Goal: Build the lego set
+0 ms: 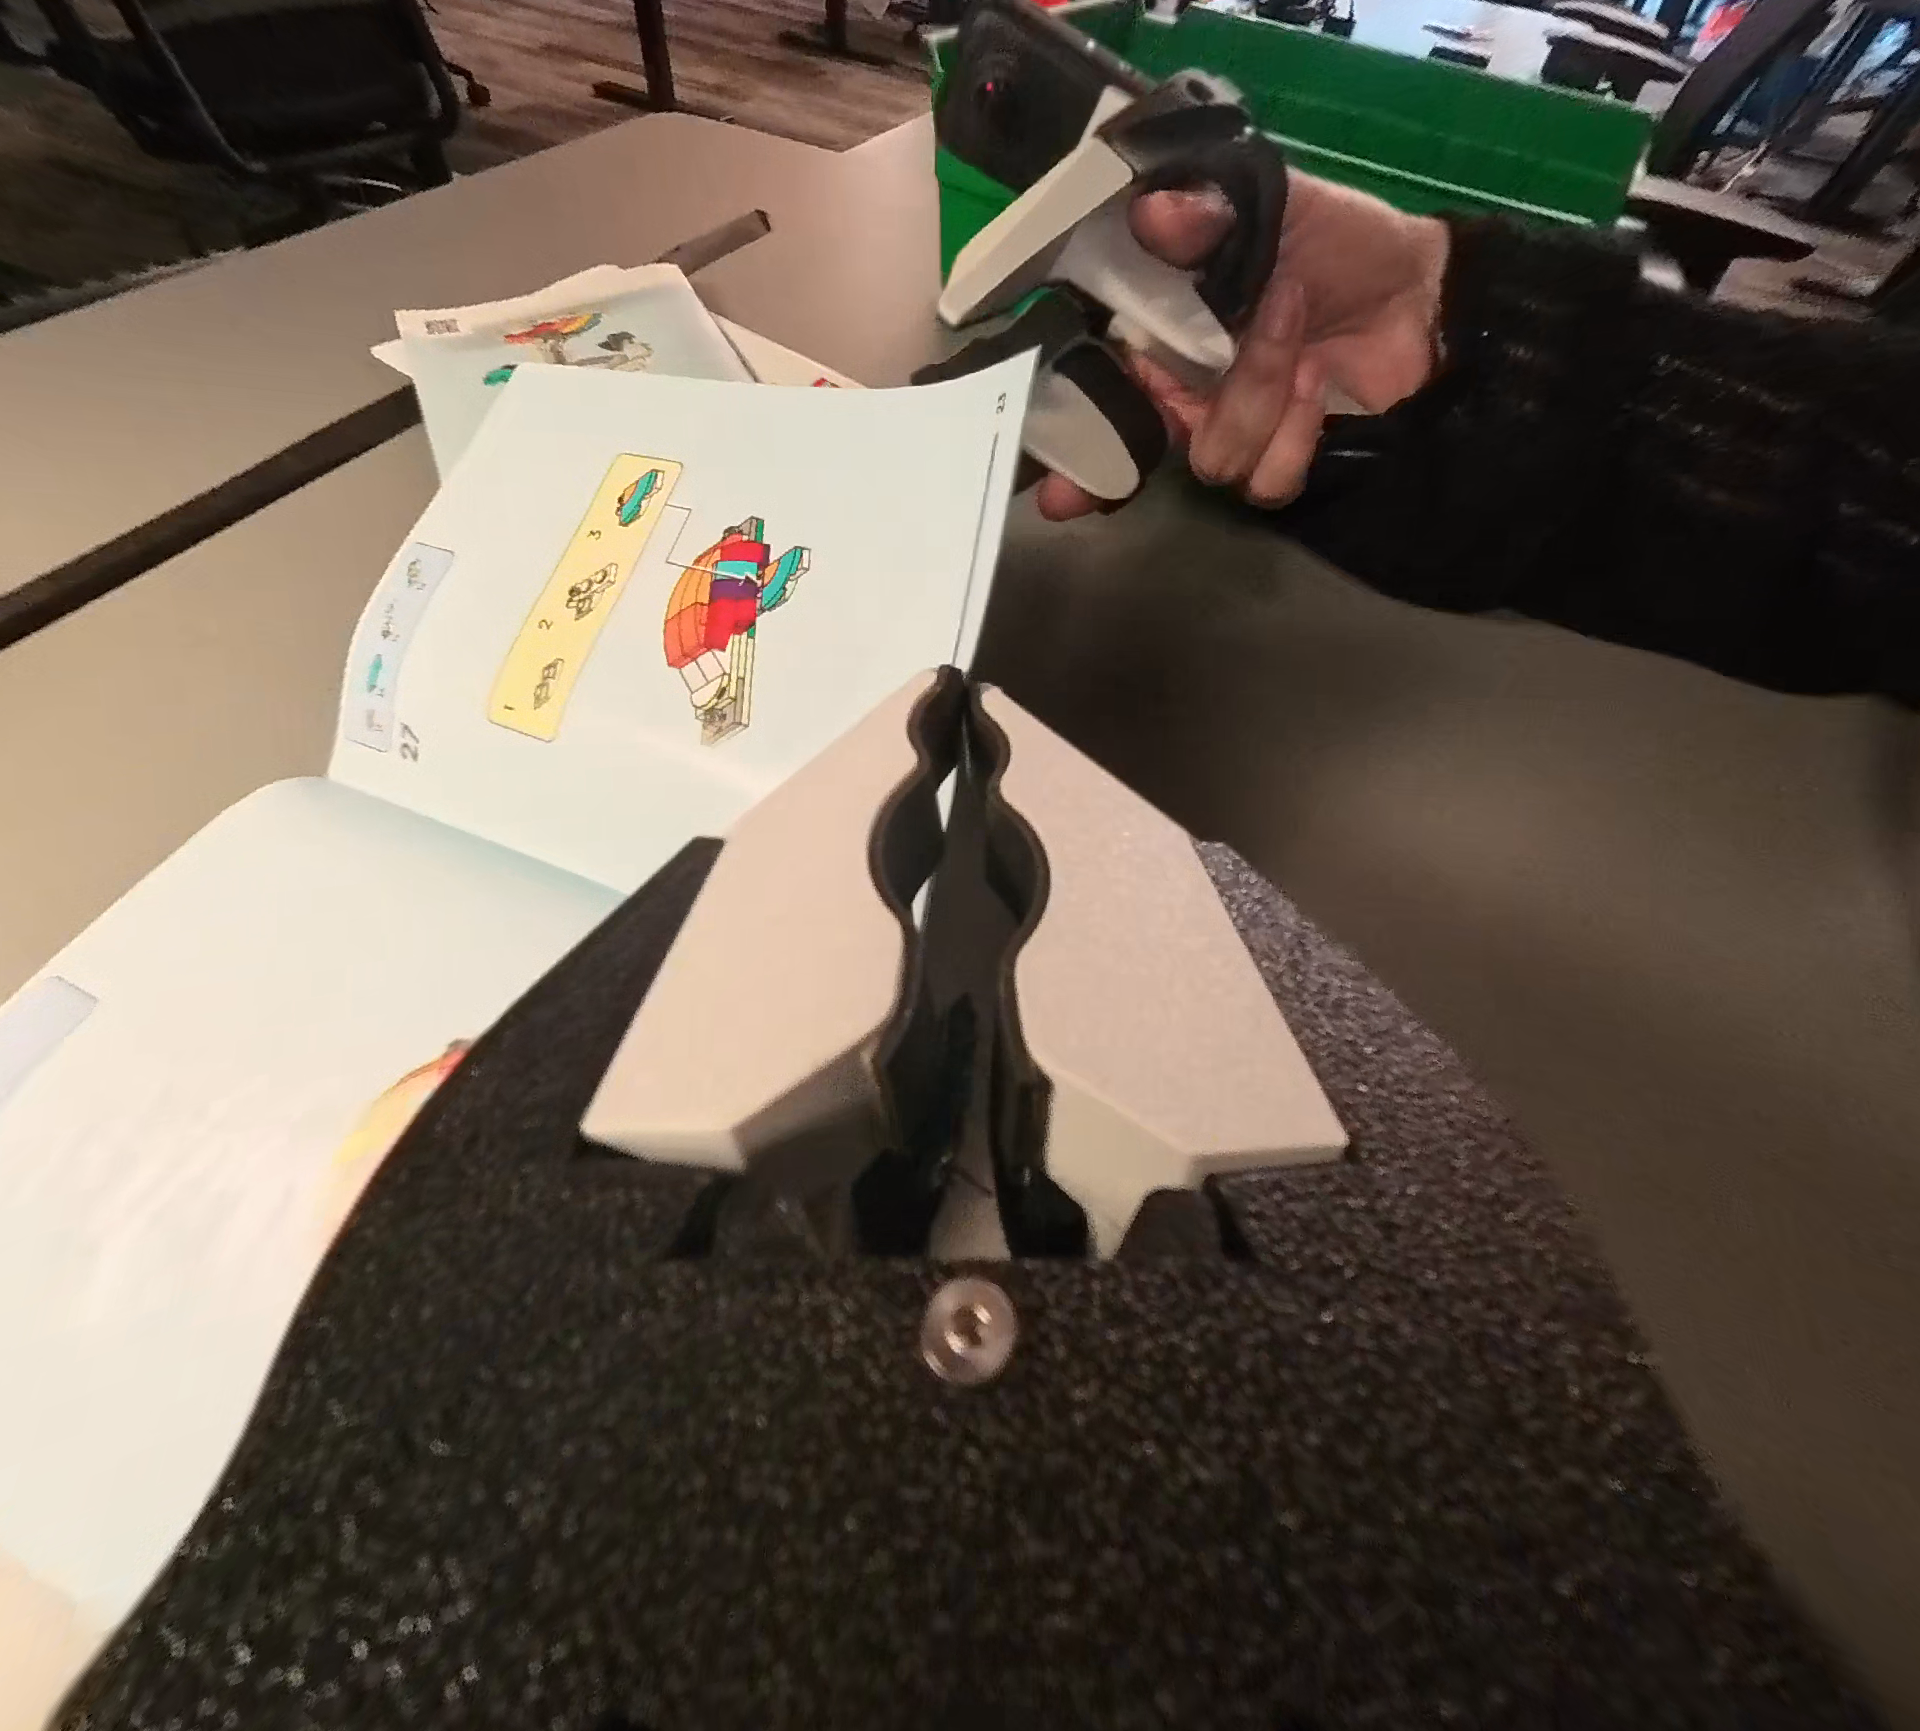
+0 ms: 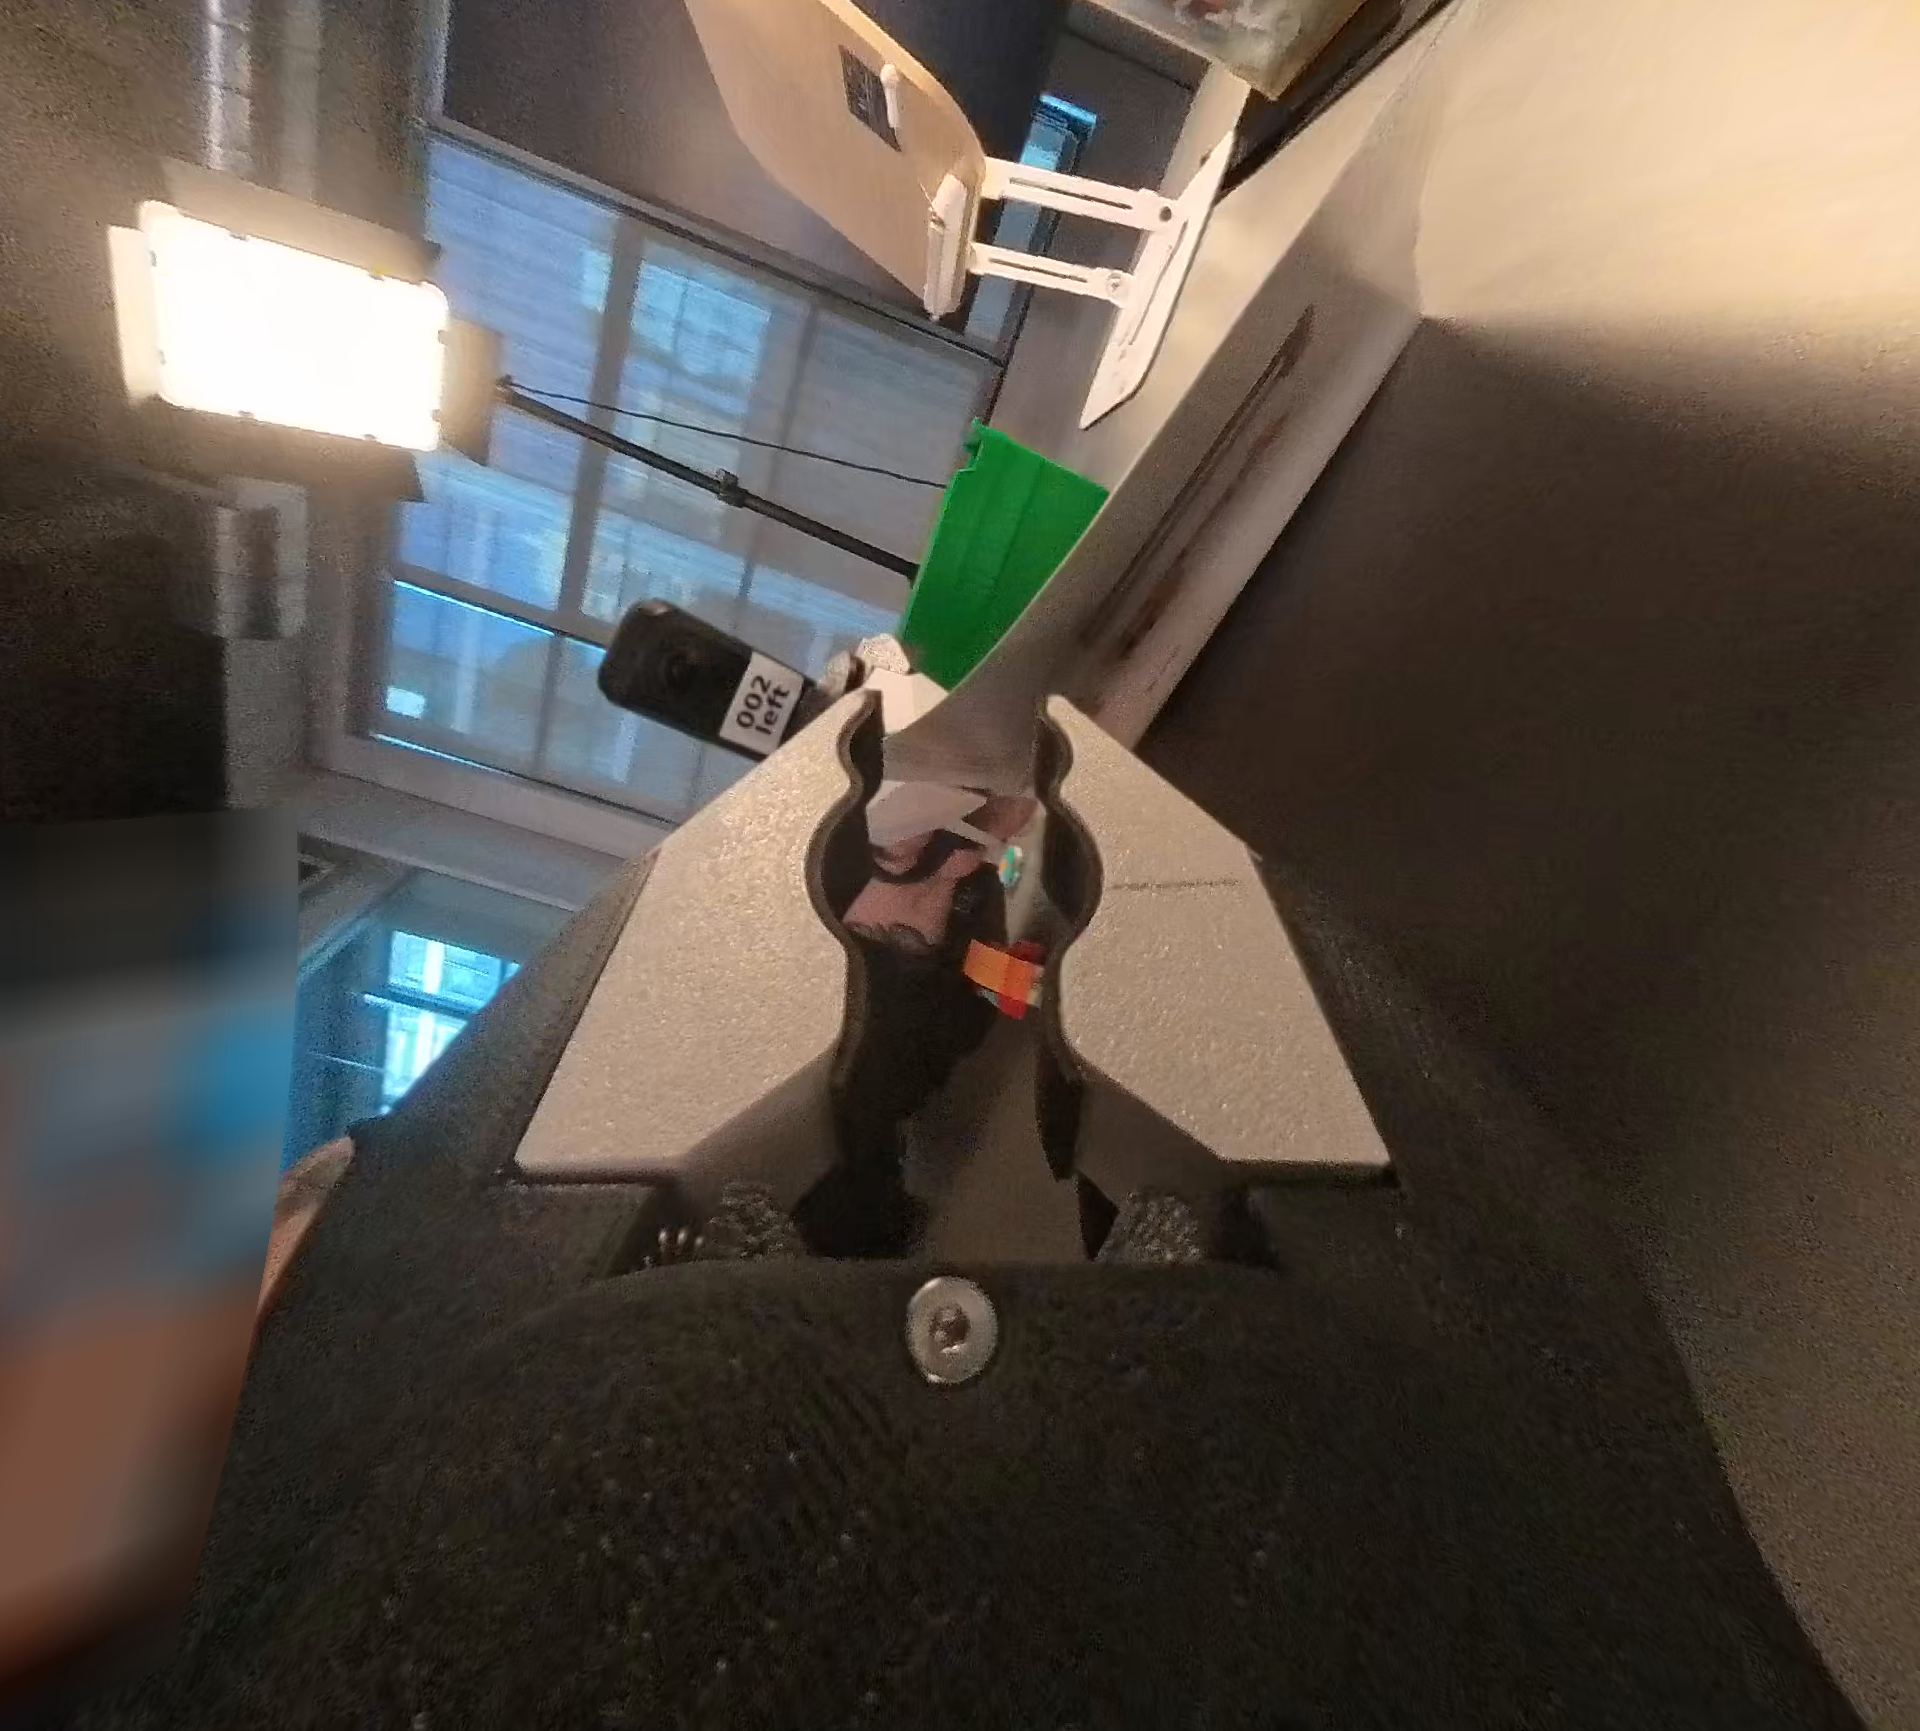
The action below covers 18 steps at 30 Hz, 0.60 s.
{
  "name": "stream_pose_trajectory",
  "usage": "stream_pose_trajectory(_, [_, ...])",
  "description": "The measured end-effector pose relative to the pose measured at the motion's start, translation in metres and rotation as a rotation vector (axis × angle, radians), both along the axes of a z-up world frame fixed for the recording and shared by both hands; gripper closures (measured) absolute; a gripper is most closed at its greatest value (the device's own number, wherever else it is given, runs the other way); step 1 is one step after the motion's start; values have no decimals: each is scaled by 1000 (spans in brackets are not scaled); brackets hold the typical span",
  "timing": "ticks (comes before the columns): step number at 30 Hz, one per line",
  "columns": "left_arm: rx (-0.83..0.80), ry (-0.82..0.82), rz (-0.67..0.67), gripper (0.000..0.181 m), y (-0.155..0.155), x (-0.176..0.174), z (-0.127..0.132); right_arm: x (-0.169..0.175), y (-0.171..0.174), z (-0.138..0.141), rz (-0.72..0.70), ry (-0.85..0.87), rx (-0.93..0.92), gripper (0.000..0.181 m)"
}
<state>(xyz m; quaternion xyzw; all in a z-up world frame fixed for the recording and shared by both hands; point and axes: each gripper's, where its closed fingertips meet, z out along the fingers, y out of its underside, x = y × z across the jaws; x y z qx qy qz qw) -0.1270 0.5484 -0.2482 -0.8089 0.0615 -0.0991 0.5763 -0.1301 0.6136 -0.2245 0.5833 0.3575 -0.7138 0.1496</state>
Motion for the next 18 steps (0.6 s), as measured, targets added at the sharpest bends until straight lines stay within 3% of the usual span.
stream_pose_trajectory(7, [-19,200,9,181,-1,4,-2,-2,-6,-6,14,-20,-43,165])
stream_pose_trajectory(18, [-43,242,10,181,-2,5,-8,0,-4,-6,15,-4,-52,181])
